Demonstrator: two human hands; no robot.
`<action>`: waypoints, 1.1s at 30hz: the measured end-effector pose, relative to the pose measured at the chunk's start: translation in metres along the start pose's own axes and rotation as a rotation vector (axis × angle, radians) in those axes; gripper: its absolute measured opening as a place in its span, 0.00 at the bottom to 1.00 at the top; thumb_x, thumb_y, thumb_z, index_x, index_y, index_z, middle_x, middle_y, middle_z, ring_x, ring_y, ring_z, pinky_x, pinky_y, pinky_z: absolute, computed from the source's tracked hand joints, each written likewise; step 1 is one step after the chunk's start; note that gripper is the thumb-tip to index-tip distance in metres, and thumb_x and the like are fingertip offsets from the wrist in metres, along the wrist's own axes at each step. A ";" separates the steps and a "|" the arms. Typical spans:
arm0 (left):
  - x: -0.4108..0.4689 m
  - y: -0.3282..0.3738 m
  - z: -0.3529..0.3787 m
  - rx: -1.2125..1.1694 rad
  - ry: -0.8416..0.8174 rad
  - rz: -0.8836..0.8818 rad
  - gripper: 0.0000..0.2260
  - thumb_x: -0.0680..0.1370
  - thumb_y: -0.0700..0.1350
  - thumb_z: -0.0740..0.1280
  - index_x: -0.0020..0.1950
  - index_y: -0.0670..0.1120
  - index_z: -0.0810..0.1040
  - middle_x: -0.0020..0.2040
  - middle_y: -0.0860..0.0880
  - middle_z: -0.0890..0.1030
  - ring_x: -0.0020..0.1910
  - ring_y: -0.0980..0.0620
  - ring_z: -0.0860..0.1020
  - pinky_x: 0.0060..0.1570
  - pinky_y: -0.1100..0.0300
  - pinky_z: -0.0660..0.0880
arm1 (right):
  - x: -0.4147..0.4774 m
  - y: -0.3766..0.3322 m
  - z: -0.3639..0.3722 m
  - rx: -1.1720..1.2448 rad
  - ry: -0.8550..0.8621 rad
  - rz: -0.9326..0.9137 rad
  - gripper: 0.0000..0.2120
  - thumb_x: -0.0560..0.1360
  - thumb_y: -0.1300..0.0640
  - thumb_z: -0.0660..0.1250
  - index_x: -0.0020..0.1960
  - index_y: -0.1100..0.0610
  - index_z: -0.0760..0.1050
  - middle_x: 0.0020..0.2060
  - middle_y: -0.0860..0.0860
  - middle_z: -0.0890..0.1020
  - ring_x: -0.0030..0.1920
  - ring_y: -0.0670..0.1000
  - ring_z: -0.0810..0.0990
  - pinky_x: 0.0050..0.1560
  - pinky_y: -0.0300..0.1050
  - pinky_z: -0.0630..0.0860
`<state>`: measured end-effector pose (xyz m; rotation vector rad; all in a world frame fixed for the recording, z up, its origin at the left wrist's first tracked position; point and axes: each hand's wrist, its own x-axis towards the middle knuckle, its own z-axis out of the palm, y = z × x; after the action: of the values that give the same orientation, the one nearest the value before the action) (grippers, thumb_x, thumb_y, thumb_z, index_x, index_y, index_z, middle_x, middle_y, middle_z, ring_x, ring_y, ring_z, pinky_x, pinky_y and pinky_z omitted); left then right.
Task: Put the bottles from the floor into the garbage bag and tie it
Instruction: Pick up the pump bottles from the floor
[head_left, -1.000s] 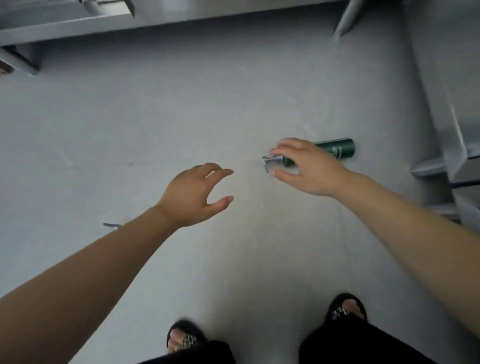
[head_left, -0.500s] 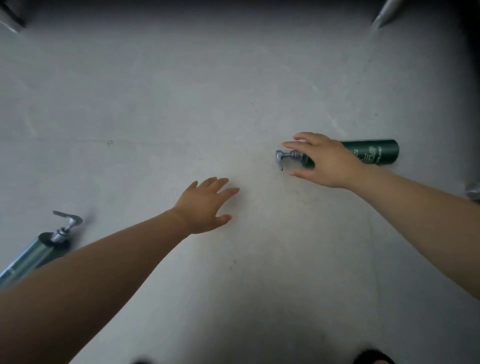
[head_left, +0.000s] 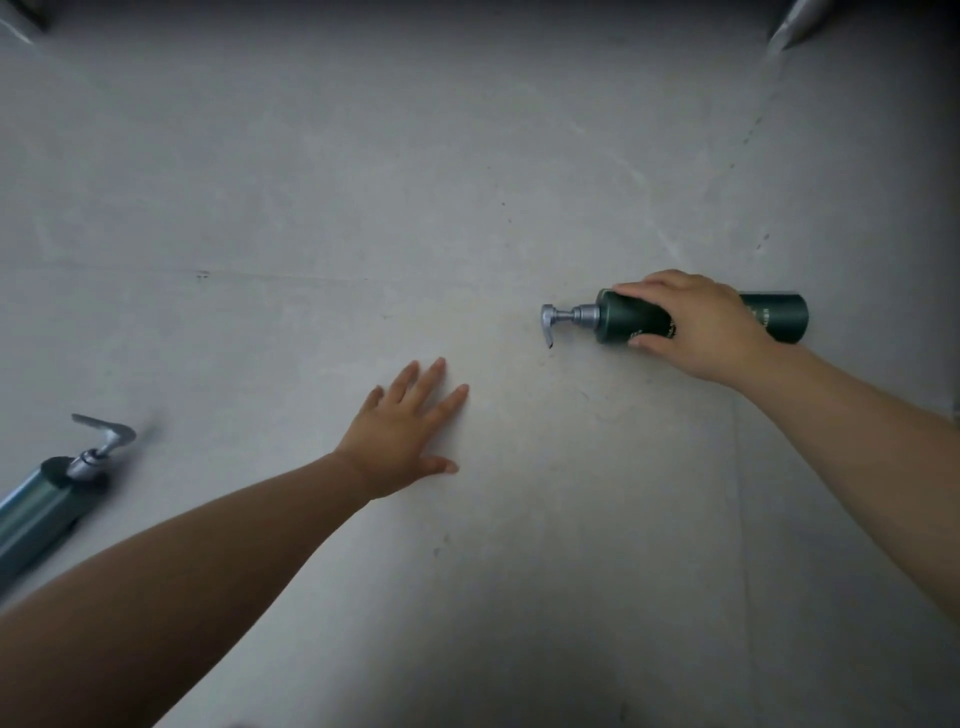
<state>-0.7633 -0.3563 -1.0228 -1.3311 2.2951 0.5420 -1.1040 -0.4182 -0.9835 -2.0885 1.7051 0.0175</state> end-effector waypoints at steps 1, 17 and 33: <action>0.000 0.000 0.001 0.000 0.002 0.001 0.39 0.73 0.67 0.59 0.75 0.58 0.40 0.77 0.48 0.37 0.76 0.45 0.40 0.73 0.43 0.52 | 0.001 -0.004 0.002 0.005 0.009 -0.010 0.27 0.72 0.51 0.70 0.69 0.45 0.67 0.62 0.52 0.74 0.59 0.57 0.73 0.59 0.57 0.69; -0.029 -0.038 0.017 -0.089 0.097 -0.084 0.33 0.74 0.66 0.58 0.74 0.63 0.47 0.78 0.53 0.43 0.77 0.52 0.45 0.71 0.41 0.55 | -0.013 -0.074 0.043 -0.006 -0.043 -0.086 0.36 0.72 0.53 0.66 0.74 0.42 0.52 0.65 0.52 0.67 0.60 0.56 0.69 0.53 0.52 0.74; -0.140 -0.131 0.027 -0.237 0.155 -0.438 0.28 0.77 0.62 0.57 0.75 0.58 0.53 0.77 0.50 0.56 0.76 0.48 0.54 0.70 0.41 0.59 | 0.025 -0.253 0.096 0.005 -0.122 -0.242 0.36 0.73 0.43 0.64 0.75 0.45 0.48 0.62 0.55 0.69 0.56 0.57 0.73 0.47 0.49 0.73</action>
<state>-0.5814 -0.3032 -0.9849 -1.9852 2.0020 0.5881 -0.8361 -0.3728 -0.9946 -2.2276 1.3725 0.0648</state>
